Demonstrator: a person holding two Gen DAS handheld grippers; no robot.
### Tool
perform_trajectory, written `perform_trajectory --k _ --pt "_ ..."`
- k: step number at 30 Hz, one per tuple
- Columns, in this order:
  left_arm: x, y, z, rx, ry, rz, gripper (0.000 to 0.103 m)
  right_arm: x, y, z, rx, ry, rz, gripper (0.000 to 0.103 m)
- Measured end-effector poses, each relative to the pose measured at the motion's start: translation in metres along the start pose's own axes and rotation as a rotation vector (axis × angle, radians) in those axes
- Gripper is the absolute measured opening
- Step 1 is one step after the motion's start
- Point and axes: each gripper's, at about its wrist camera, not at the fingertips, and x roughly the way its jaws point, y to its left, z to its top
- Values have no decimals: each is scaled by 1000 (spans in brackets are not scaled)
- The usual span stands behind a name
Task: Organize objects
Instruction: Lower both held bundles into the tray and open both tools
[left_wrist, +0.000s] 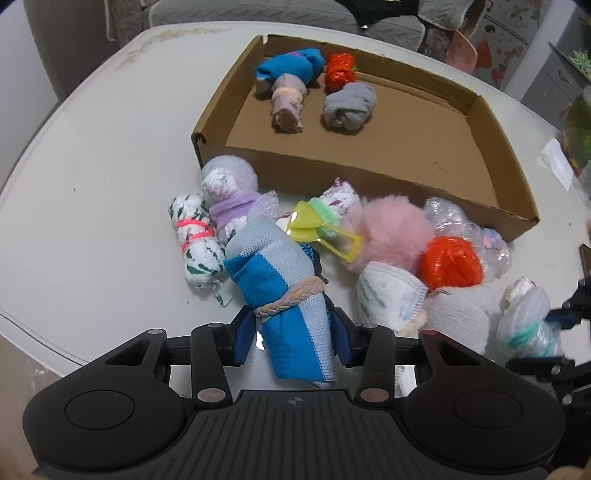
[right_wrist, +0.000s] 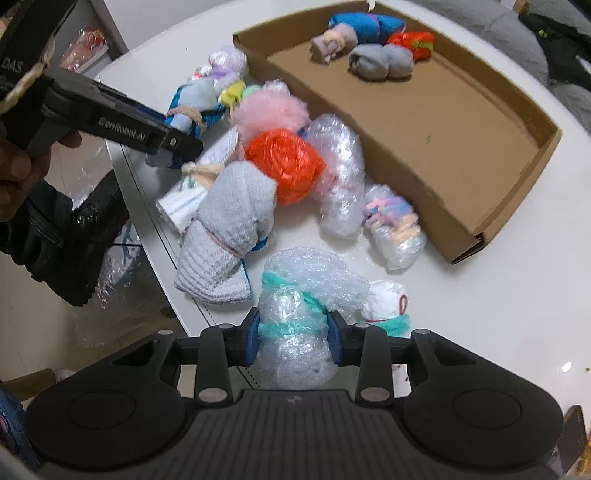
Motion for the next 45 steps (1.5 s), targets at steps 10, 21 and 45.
perform_trajectory --k 10,21,45 --pt "-47 -13 29 161 -8 -9 50 -32 -16 8 7 -137 -12 33" --pt "-65 -18 99 551 -190 30 51 -71 -27 58 4 -360 -82 33" --pt "44 5 129 747 35 -83 51 63 -21 168 -147 -180 -19 33"
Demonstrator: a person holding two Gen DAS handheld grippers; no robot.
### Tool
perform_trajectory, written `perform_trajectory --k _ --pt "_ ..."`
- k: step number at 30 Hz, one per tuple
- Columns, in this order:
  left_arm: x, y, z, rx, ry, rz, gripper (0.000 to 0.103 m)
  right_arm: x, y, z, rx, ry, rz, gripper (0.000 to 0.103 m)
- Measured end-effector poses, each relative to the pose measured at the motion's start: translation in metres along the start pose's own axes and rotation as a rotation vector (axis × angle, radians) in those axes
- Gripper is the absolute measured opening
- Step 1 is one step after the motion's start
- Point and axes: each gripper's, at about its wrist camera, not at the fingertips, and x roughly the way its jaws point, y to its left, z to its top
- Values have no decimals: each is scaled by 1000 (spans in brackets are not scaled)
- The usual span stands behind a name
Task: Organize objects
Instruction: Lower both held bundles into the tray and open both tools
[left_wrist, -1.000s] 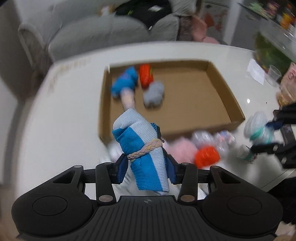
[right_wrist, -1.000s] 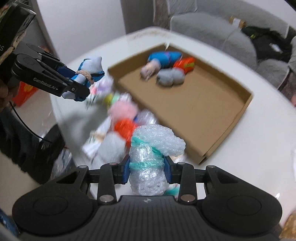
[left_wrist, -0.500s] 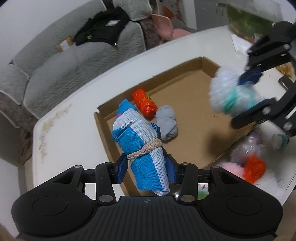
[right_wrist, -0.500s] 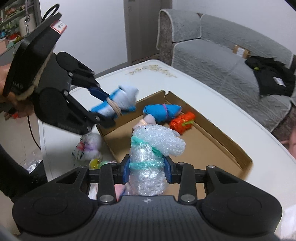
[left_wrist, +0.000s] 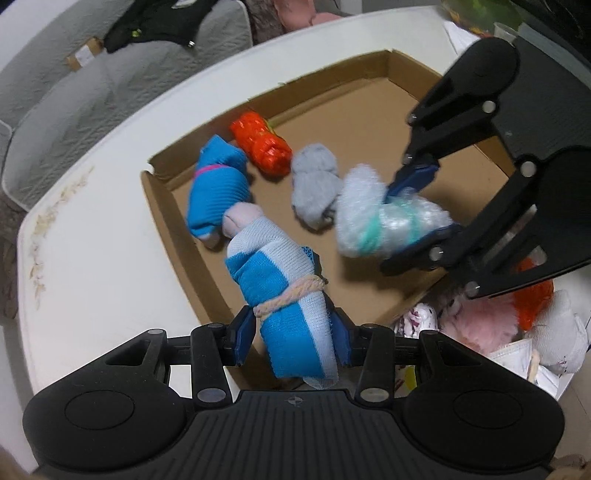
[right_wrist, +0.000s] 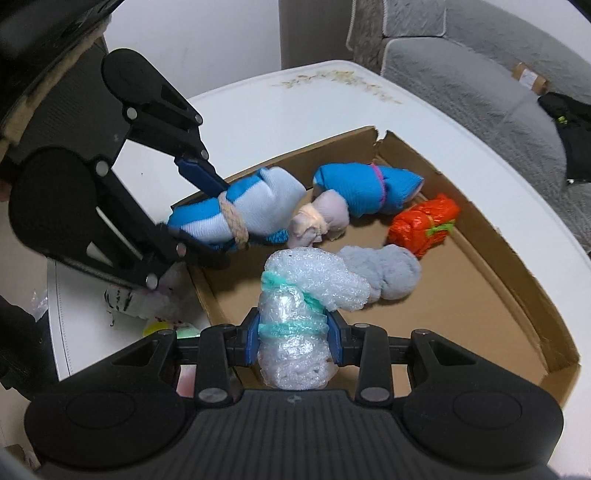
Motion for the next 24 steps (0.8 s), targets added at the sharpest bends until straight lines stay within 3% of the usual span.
perform_trajectory --k 7,15,18,24 --pt "8 4 8 -44 42 -39 52 17 5 6 -19 24 4 33" --pt "17 2 10 -66 70 -18 56 30 8 6 -22 58 -2 37" --pt "20 3 9 -80 83 -9 70 30 10 4 -29 62 -6 38" --pt "15 6 9 -113 82 -26 78 24 7 2 -11 70 -21 49"
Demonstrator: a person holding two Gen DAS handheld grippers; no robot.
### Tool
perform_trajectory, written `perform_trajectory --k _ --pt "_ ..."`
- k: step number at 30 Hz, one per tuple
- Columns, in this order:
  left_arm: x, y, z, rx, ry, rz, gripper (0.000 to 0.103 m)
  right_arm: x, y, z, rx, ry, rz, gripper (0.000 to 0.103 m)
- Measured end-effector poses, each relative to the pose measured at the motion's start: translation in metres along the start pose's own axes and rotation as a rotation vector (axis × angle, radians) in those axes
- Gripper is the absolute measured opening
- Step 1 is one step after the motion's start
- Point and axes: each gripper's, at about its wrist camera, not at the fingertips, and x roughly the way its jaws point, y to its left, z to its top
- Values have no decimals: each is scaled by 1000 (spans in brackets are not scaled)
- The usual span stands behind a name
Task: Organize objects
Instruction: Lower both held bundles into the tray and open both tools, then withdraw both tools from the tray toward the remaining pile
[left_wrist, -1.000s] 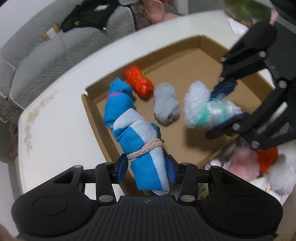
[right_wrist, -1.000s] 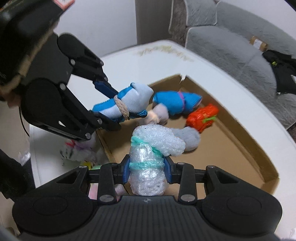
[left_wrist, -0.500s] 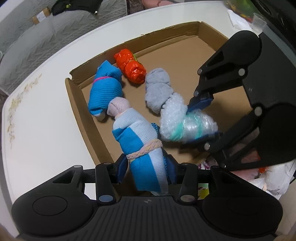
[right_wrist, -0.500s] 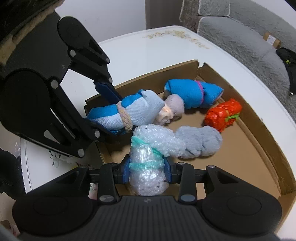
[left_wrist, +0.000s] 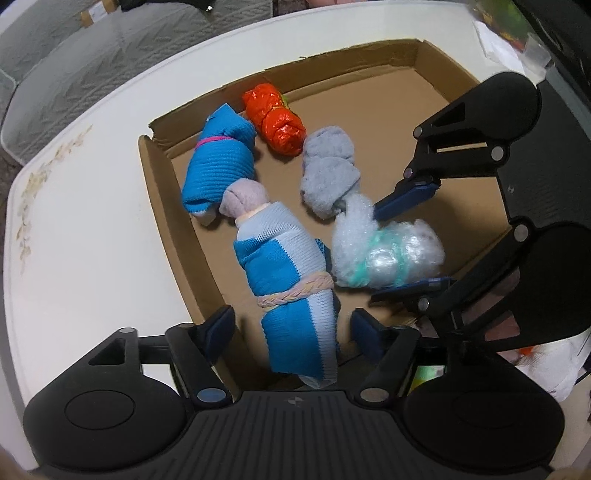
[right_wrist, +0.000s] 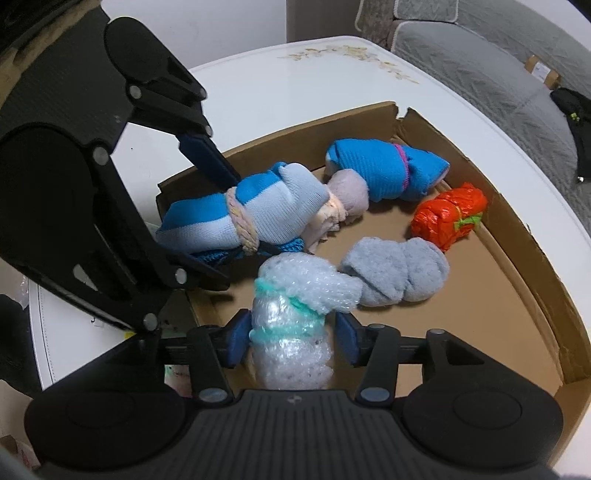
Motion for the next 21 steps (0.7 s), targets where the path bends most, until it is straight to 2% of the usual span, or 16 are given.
perform_trajectory --k 6,13,16,19,21 --pt "-9 -1 1 -16 -15 -1 85 -5 -1 0 -3 -3 -4 52" --pt "-20 5 -4 -66 -14 12 90 -12 -2 1 -1 -14 -10 64" --pt "-25 8 -8 -85 -18 8 91 -18 -2 1 0 -26 -13 66" --pt "-29 11 -9 -120 -24 11 92 -25 -4 3 18 -40 -14 74" --pt "-31 11 -8 -144 -29 4 92 -29 -4 4 28 -48 -20 76"
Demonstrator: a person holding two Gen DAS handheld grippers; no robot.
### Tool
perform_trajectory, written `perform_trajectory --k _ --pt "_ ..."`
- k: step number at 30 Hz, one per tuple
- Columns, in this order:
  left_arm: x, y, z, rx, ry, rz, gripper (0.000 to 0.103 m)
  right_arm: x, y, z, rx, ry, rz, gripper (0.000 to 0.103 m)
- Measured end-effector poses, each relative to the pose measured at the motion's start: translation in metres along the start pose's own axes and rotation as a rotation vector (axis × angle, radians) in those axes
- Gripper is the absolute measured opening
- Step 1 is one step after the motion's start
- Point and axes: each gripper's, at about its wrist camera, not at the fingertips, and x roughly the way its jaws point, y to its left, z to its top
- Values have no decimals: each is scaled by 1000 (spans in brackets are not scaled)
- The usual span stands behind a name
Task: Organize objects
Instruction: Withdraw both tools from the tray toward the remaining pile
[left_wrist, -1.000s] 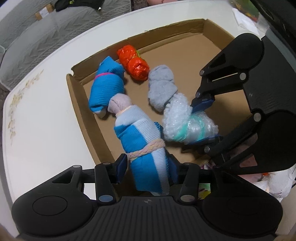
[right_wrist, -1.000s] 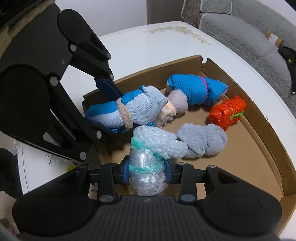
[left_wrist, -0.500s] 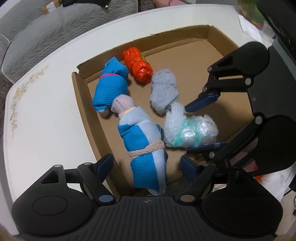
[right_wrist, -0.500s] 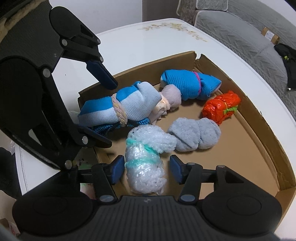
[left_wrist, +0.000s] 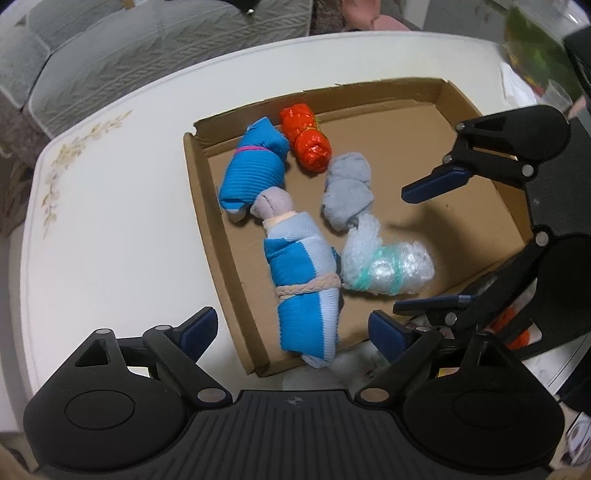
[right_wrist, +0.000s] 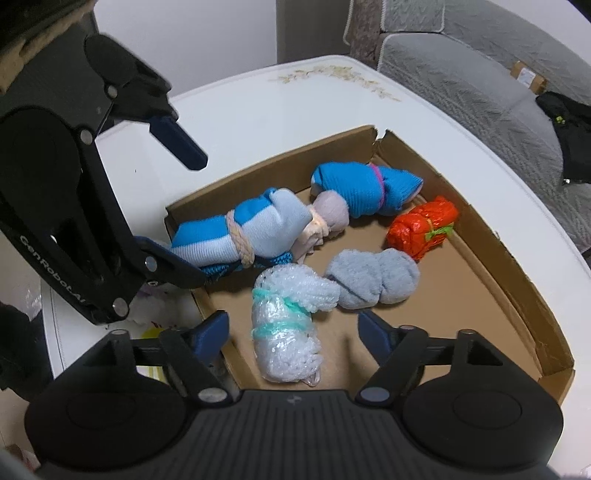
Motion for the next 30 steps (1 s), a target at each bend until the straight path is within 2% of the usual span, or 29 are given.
perform_trajectory --k 8,13,16,22,26,30 --pt "-14 -6 0 -85 -28 11 94 -21 -6 -4 58 -14 -49 87" --pt "-22 -12 -7 -147 -40 33 94 -36 -12 -16 120 -15 -89 90" --pt "-29 -10 -14 -224 -48 45 95 -45 -16 -27 170 -17 -96 90" --pt "-42 7 -46 -430 -69 49 97 -69 -21 -57 213 -28 -117 90" --pt "-45 12 -72 -531 -72 71 97 -81 -28 -79 259 -14 -133 90" --pt "-41 10 -95 -588 -73 101 97 -90 -32 -107 309 25 -156 89"
